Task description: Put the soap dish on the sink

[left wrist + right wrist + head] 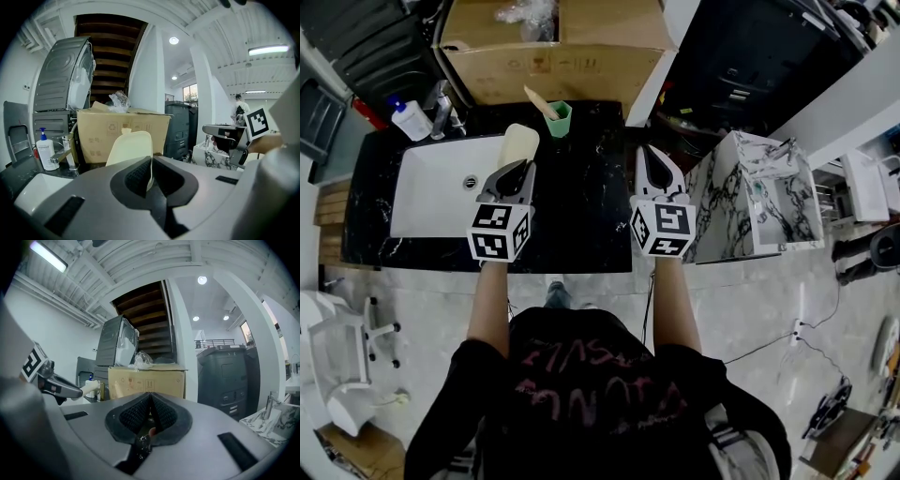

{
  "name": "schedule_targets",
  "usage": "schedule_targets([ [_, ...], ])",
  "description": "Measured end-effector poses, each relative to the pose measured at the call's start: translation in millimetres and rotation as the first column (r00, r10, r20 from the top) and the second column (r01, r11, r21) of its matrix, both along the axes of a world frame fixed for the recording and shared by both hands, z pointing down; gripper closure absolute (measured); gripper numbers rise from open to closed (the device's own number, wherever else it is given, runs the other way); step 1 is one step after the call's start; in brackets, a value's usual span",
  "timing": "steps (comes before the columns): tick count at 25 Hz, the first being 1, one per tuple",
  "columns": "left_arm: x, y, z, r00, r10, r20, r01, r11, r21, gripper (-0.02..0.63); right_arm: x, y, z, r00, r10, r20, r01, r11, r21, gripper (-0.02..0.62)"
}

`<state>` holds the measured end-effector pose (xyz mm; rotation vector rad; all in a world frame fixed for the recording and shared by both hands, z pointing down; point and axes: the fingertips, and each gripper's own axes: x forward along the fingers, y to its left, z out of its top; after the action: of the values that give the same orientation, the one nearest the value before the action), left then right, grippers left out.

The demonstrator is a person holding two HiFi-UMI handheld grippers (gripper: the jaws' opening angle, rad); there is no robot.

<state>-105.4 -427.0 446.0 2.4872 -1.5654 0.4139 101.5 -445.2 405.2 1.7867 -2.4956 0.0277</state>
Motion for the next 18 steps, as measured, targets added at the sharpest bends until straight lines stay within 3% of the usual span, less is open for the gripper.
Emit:
schedule_targets([
  [7, 7, 0, 46, 1.0, -0.006, 0.025, 0.009, 0.992, -0.129, 0.581, 1, -3, 5, 1.0, -0.007, -0.004, 0.007, 1.0, -0.015, 0.581],
  [13, 19, 7, 96, 0.997, 0.036, 0.069, -0.017, 0.967, -0.256, 0.581, -1, -4, 11, 1.0, -0.021, -0.023, 0.021, 0.999, -0.032, 0.581],
  [18, 24, 12, 118, 0.995, 0.055, 0.081, -0.028, 0.952, -0.304, 0.581, 1, -4, 15, 0.999, -0.015, -0.031, 0.013, 0.999, -0.046, 0.581],
])
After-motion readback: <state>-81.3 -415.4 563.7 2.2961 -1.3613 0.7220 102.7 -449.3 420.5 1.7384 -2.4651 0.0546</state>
